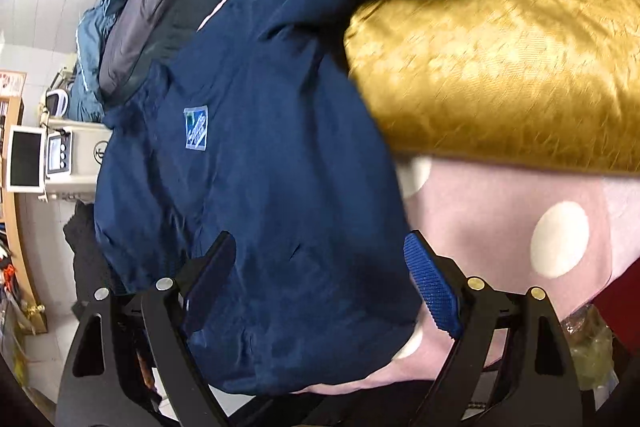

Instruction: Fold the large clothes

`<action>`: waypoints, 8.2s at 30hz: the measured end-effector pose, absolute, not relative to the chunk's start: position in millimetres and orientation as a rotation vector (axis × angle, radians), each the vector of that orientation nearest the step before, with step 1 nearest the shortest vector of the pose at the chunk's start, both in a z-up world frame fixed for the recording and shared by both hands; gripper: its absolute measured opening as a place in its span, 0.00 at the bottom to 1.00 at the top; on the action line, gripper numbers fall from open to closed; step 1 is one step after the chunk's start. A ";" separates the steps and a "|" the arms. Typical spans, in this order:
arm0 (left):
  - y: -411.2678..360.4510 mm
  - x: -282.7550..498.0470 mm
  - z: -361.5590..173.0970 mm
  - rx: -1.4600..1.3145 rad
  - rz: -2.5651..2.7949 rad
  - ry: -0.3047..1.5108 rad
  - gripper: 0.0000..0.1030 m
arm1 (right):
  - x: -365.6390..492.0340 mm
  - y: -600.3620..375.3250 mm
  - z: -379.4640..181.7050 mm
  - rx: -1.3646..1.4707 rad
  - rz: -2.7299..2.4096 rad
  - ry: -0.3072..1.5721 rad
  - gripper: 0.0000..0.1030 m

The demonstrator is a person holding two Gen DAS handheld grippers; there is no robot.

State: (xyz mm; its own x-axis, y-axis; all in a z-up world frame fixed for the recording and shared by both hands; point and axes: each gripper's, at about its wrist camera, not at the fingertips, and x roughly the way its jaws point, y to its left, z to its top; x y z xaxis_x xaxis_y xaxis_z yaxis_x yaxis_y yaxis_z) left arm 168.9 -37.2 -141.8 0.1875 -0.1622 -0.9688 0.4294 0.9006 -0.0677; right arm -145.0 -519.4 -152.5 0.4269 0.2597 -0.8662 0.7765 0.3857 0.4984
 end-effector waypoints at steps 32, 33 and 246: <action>6.1 317.8 -131.3 0.223 -0.222 1.242 0.94 | -179.9 -470.9 -166.3 0.979 -0.555 1.303 0.83; 11.6 305.5 -125.4 0.200 -0.251 1.247 0.94 | -179.4 -473.4 -167.9 0.970 -0.552 1.306 0.83; 95.3 94.9 -174.9 -0.127 -0.088 1.532 0.94 | 182.3 -372.0 -113.6 0.694 0.151 1.118 0.23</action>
State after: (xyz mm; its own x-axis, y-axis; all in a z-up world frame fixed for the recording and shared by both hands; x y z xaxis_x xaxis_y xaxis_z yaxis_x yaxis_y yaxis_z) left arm 94.9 95.3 -174.9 0.0374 -0.1368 -0.9899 -0.0228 0.9902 -0.1377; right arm 182.3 -372.0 -113.6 0.4517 0.4453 -0.7731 0.2237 0.7823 0.5813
